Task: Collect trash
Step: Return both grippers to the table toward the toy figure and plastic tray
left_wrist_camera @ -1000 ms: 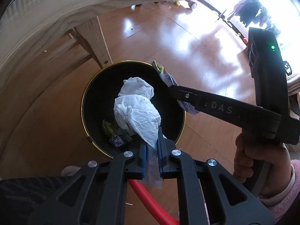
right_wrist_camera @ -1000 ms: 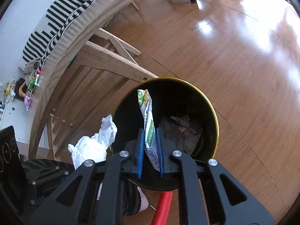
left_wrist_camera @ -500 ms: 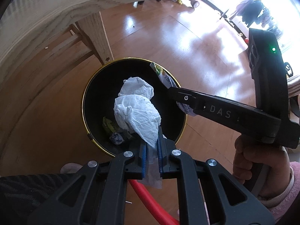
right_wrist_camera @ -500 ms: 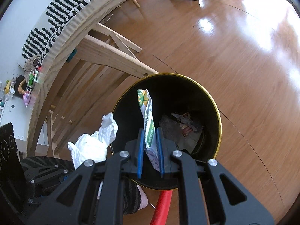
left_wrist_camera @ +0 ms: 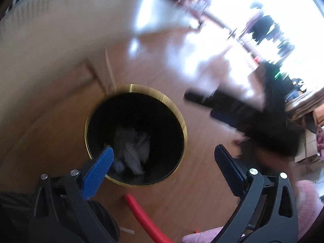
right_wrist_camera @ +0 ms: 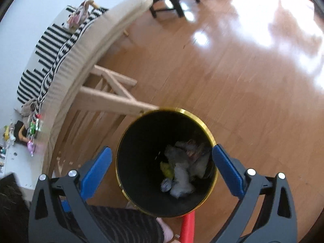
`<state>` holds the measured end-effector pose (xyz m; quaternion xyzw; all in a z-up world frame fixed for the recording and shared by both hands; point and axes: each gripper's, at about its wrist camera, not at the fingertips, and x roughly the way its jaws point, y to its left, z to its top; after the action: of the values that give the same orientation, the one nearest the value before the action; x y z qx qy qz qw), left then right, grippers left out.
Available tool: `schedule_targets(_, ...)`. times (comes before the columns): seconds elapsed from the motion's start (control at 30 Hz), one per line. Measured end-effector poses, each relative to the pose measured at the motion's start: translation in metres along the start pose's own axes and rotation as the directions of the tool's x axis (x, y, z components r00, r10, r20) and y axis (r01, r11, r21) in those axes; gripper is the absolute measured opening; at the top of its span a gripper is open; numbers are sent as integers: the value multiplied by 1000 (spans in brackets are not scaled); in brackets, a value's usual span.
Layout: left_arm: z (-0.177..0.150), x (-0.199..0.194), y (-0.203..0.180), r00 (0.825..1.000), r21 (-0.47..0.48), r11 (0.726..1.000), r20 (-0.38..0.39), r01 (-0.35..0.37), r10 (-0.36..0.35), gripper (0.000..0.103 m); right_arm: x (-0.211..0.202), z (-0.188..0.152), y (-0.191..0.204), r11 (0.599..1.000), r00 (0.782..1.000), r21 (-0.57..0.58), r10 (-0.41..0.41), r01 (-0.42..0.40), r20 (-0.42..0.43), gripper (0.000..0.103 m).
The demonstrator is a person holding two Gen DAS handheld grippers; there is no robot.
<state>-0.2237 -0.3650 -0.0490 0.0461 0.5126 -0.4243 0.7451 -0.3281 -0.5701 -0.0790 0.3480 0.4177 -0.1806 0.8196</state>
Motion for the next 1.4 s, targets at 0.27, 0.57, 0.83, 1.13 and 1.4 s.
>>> schedule_targets(0.27,32,-158,91,853,-103,905,305,-412,423,97,-10,25,107,963,991,-271,31,6,133,96)
schedule_targets(0.57,13,-234,276,705,-506,640,85,-579,705,97,23,26,298,821,976,-558,201,-123,80,96)
schedule_targets(0.83,33,-242,333,719,-592,609,68,-528,691,97,73,14,437,748,967,-637,253,-187,13,96)
schedule_targets(1.13,80,-201,383,736,-598,612,54,-517,674,97,123,23,537,726,957,-646,290,-237,-25,96)
schedule_targets(1.4,74,-191,425,737,-583,605,15,-543,675,97,182,12,587,672,978,-721,206,-170,-38,96)
